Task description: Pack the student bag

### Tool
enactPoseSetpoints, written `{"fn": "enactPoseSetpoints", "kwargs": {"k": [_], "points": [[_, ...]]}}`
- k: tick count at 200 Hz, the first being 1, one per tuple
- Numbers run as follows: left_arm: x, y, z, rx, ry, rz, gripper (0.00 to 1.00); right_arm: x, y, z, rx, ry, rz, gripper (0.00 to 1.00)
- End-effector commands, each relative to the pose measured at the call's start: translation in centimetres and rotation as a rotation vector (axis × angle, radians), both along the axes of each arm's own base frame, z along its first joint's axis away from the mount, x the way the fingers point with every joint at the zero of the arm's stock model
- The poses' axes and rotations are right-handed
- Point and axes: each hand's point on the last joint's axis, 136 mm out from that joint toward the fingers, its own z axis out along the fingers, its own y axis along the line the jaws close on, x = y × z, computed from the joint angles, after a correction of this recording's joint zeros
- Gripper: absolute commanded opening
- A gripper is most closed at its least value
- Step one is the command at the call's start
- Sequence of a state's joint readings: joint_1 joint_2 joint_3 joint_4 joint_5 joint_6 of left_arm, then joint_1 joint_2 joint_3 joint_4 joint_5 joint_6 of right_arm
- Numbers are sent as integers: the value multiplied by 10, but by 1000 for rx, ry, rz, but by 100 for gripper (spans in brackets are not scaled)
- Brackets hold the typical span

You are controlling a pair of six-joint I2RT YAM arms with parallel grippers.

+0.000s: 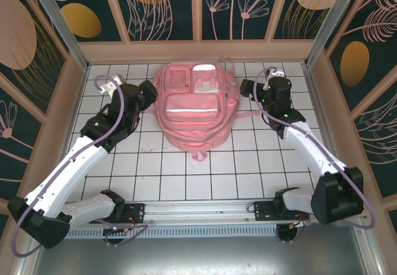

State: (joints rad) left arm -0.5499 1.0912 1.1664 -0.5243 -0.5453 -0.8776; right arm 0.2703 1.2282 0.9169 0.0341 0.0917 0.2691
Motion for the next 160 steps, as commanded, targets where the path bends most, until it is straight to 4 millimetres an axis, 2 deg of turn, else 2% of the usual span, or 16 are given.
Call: {"fn": "enactPoseSetpoints", "kwargs": {"k": [1,12,28,47,51,63,80,115,135,160], "points": [[-2,46,25,327,-48,93,99,-15,-23,21,-9,-85,-55,99],[4,52,27,381,-74,97,98,-24,-28,36,-1,-157,-44,99],[13,63,18,422,-90,114,99,-35,-33,50,-11,-248,-33,99],[25,75,-1,417,-97,144,99,-45,-39,49,-58,-299,-43,99],[27,77,-14,426,-80,141,99,-46,-41,47,-71,-301,-50,99],[34,86,-36,454,-56,157,99,-48,-49,34,-119,-287,-82,99],[41,103,-65,487,-24,196,99,-49,-73,11,-139,-238,-191,99],[51,139,-120,502,46,257,99,-52,-113,-51,-164,-149,-351,99],[51,156,-141,554,49,321,99,-52,-120,-71,-190,-172,-380,99],[61,154,-166,563,31,281,99,-43,-126,-93,-214,-164,-384,99]]}}
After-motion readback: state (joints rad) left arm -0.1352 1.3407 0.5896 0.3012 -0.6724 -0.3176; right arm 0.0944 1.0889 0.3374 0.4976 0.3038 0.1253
